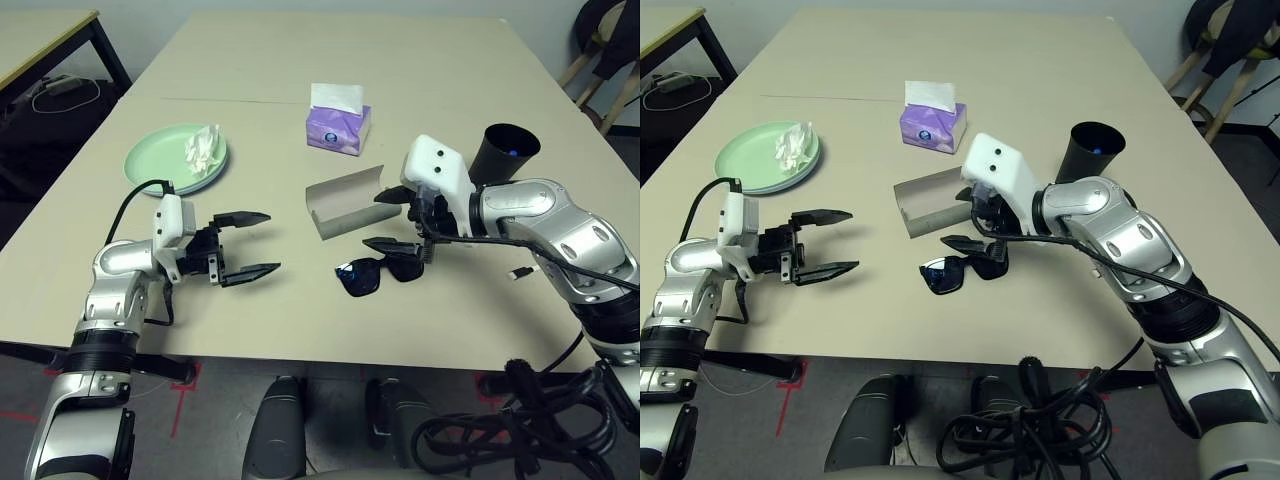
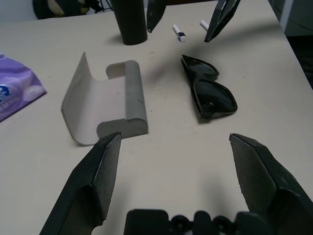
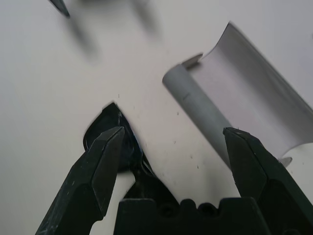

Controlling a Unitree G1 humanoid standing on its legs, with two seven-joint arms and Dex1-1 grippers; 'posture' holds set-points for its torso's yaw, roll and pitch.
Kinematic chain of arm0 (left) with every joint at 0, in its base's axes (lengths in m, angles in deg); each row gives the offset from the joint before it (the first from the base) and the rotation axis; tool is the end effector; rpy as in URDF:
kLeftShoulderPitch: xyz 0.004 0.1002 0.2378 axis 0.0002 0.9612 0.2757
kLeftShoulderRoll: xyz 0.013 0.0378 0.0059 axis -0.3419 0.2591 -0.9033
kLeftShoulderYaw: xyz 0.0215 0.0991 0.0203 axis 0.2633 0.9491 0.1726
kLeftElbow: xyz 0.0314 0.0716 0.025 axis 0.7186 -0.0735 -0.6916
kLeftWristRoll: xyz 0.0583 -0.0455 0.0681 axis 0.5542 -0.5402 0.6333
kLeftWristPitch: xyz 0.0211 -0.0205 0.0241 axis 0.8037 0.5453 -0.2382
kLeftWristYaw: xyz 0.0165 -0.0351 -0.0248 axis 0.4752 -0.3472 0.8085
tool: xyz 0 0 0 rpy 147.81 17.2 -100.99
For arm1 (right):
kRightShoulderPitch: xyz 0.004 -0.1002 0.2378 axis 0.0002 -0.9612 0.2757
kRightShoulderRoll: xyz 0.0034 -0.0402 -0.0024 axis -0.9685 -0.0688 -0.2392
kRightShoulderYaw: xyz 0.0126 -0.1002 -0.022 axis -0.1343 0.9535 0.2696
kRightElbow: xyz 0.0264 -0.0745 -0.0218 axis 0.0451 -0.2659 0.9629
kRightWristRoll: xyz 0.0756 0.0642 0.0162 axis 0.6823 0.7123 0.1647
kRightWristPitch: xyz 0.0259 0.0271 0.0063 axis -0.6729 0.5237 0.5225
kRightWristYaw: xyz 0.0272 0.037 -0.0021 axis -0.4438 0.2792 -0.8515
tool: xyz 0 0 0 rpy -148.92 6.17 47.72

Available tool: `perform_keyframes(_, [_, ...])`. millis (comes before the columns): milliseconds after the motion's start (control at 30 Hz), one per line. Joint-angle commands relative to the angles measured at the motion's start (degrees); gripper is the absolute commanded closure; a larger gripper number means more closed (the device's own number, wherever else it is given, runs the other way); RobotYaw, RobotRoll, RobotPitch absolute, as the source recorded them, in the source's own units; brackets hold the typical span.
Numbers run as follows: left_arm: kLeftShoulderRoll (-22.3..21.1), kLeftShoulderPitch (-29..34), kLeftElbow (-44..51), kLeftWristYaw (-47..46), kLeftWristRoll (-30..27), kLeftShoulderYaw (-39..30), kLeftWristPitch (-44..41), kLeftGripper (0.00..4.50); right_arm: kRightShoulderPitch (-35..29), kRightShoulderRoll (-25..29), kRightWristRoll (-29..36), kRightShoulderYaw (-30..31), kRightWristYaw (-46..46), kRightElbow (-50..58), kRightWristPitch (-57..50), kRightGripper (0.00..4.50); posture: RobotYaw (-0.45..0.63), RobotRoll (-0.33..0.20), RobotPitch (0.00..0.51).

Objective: Organize and tidy the items on the table.

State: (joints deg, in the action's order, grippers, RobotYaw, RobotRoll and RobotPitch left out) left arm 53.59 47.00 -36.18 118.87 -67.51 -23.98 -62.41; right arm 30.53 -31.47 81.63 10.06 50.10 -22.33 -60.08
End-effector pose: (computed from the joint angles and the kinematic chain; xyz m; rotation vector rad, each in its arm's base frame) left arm 0.2695 0.2804 0.1327 0.3890 -0.0892 -1.2950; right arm 0.2701 -0.1494 0.2266 -0.7620 0.3044 1.1784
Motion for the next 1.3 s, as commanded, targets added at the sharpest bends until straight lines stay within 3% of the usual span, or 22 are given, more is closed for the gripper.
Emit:
perform_keyframes(33, [0.5,0.8,-0.5,1.3,0.8,1.7,0.9,0.03,3.4,2.3,-2.9,4.6,3.8,1.6,-1.2,0.0,0.08,0.0,0.181])
perform_keyframes(200, [0.9,0.5,-0.7,1.0,1.0,2.6,1.4,0.03,7.3,3.8,-5.4,9.7,8.9,3.0,-2.1,0.0,0.08,0.0,0.179])
perform_keyframes(500, [1.4,1.5,1.3,0.1,1.0,3.2,1.3,0.03,13.2,2.9,-15.6,20.8,16.9,2.1,4.5,0.0,0.1,0.0,0.182])
perform_keyframes(1000, [1.0,4.3,4.6,-0.8,0.7,3.2,0.6,0.03,12.4,-2.0,-25.5,22.8,21.9,-4.8,13.5,0.0,0.12,0.0,0.195])
perform_keyframes(1300, [1.1,4.9,5.1,-2.0,1.1,3.5,0.1,0.03,14.8,-6.1,-26.5,20.8,24.5,-9.6,10.4,0.0,0.11,0.0,0.194])
